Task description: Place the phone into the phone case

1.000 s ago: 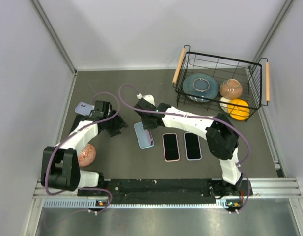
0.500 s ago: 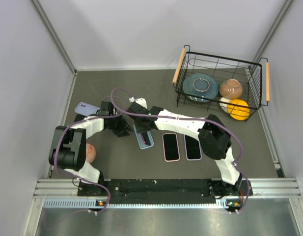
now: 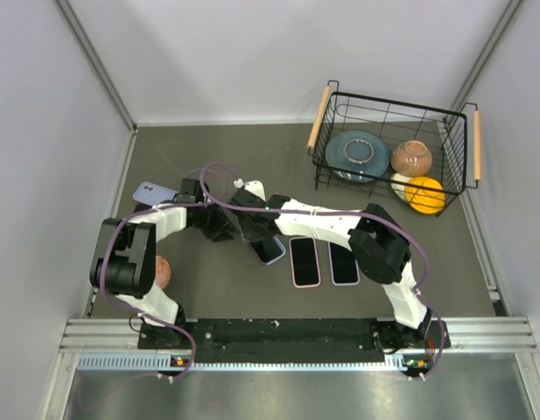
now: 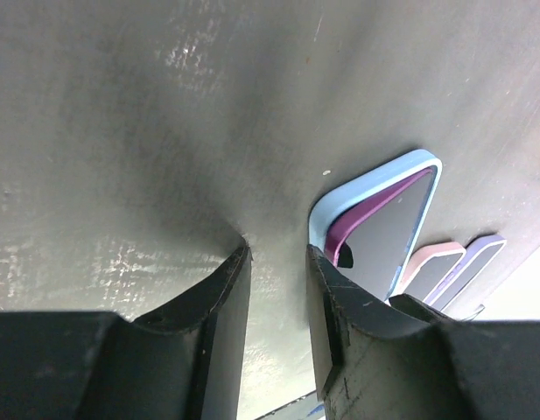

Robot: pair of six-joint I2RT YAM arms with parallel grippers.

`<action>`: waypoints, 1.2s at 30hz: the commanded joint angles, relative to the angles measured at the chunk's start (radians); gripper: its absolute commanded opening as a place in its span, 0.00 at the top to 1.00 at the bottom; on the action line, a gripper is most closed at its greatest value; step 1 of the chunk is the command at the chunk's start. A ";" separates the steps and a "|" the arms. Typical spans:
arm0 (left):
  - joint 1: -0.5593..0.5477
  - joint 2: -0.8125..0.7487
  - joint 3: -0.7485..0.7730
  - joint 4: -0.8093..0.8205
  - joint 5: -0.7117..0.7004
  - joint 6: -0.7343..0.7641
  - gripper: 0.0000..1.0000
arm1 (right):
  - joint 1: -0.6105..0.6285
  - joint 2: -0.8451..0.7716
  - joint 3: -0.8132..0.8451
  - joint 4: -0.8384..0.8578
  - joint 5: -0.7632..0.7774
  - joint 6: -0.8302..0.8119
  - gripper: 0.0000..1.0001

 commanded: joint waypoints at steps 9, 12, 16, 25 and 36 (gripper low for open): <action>0.001 0.014 0.043 -0.063 -0.041 0.067 0.61 | 0.004 -0.045 -0.024 0.029 0.030 -0.056 0.36; 0.001 -0.018 0.044 -0.061 -0.032 0.069 0.58 | -0.010 -0.080 -0.055 0.051 -0.019 -0.116 0.27; 0.001 -0.052 0.050 -0.087 -0.043 0.081 0.52 | -0.048 -0.131 -0.104 0.094 -0.132 -0.217 0.13; 0.001 -0.096 0.029 -0.083 -0.041 0.075 0.46 | -0.096 -0.172 -0.191 0.192 -0.286 -0.360 0.01; -0.002 -0.130 -0.043 -0.038 -0.030 0.064 0.44 | -0.096 -0.076 -0.141 0.161 -0.292 -0.423 0.01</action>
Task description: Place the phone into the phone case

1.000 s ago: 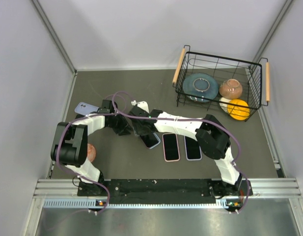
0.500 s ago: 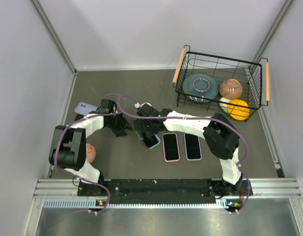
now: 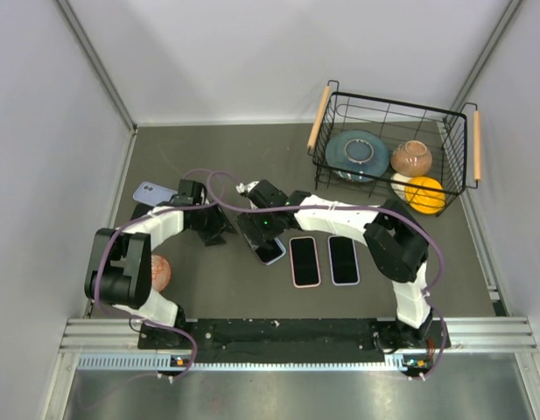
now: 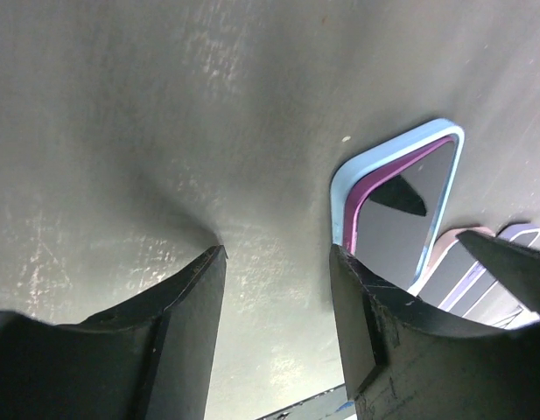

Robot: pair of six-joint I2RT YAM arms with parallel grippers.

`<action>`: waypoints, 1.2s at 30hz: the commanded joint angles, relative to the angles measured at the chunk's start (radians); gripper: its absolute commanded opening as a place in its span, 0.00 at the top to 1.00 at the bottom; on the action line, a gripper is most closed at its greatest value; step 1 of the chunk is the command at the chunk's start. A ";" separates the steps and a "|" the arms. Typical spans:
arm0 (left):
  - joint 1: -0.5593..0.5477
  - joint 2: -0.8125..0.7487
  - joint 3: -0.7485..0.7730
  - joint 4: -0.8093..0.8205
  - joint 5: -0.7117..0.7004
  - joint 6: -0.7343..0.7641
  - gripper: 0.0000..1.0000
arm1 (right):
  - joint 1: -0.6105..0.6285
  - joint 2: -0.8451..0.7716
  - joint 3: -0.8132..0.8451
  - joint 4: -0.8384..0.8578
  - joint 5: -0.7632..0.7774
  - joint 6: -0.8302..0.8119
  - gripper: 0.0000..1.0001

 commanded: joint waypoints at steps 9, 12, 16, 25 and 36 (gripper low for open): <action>-0.001 -0.081 -0.068 0.055 0.013 -0.003 0.43 | 0.003 0.083 0.061 -0.014 -0.033 -0.062 0.01; -0.001 -0.082 -0.068 0.053 0.008 -0.003 0.43 | 0.004 0.083 0.058 -0.020 -0.032 -0.056 0.01; -0.001 -0.082 -0.068 0.053 0.005 -0.003 0.43 | 0.001 0.085 0.063 -0.028 -0.032 -0.036 0.09; -0.001 -0.116 -0.080 0.071 0.016 -0.004 0.42 | 0.017 0.094 0.046 -0.020 -0.062 0.131 0.45; -0.003 -0.127 -0.101 0.099 0.085 0.016 0.44 | 0.067 0.042 -0.015 0.032 -0.022 0.382 0.22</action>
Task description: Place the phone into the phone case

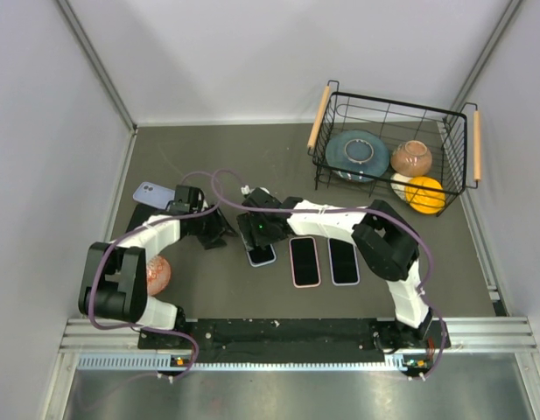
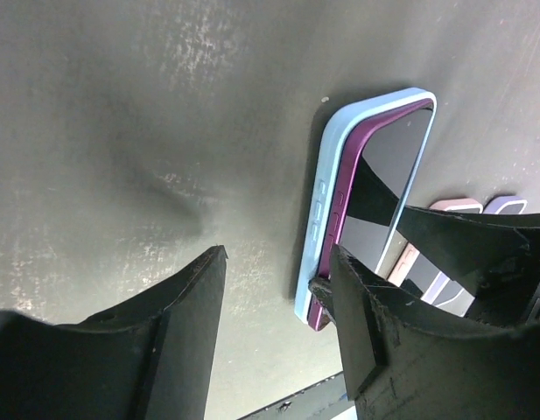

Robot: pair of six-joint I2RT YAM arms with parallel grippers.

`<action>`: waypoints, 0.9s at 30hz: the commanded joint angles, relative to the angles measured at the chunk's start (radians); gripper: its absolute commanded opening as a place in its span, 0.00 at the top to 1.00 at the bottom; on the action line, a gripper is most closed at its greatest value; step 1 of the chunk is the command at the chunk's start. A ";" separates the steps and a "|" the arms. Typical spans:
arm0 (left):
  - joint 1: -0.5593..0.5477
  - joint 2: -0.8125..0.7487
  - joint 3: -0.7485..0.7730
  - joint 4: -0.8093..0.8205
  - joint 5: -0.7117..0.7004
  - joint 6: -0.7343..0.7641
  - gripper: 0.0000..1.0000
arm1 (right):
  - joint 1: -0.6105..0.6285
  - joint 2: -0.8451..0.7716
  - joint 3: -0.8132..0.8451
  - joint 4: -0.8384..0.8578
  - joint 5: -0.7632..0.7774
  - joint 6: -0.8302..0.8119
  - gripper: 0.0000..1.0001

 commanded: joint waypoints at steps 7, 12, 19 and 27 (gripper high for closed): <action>-0.006 -0.007 -0.036 0.097 0.076 0.006 0.50 | 0.038 -0.089 -0.098 0.086 -0.030 0.166 0.19; -0.015 0.025 -0.028 0.122 0.103 0.001 0.55 | 0.007 -0.120 -0.164 0.144 -0.062 0.161 0.20; -0.029 0.104 -0.005 0.126 0.084 0.008 0.65 | -0.037 -0.139 -0.224 0.244 -0.141 0.145 0.19; -0.036 0.145 -0.019 0.128 0.067 0.017 0.73 | -0.063 -0.116 -0.271 0.428 -0.289 0.181 0.20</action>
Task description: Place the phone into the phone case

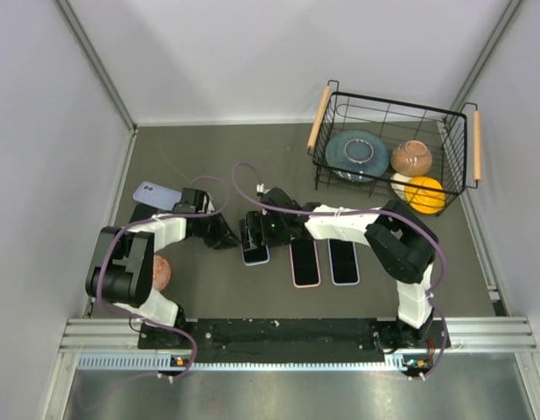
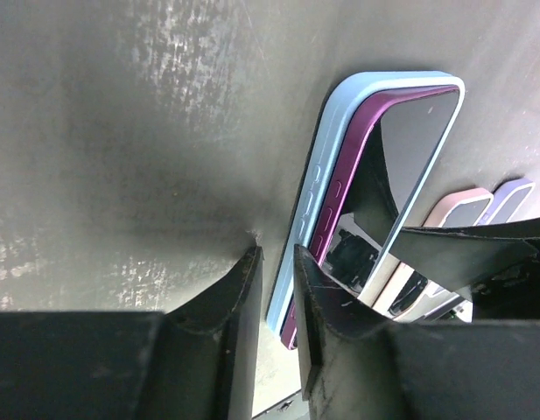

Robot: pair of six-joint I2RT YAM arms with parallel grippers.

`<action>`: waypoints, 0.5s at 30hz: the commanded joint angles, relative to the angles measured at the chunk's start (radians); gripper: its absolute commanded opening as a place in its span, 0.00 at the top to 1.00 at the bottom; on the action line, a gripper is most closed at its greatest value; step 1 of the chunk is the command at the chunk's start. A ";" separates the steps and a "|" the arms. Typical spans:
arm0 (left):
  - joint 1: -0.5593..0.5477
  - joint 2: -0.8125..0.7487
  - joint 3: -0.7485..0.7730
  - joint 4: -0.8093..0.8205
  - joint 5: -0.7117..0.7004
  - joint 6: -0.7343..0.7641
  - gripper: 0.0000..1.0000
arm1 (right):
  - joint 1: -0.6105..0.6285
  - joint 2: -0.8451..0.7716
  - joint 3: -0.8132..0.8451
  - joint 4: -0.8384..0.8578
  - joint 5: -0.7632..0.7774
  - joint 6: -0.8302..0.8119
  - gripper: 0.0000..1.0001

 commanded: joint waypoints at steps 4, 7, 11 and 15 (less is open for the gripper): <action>-0.019 0.021 -0.001 -0.017 -0.047 0.035 0.78 | -0.016 -0.039 -0.112 0.274 -0.132 0.076 0.20; -0.019 -0.026 -0.002 -0.057 -0.098 0.038 0.77 | -0.023 -0.045 -0.115 0.245 -0.110 0.080 0.20; -0.019 -0.089 0.028 -0.116 -0.168 0.047 0.62 | -0.025 -0.072 -0.138 0.209 -0.040 0.057 0.20; -0.019 -0.123 0.065 -0.126 -0.176 0.056 0.48 | -0.026 -0.086 -0.168 0.209 -0.026 0.061 0.19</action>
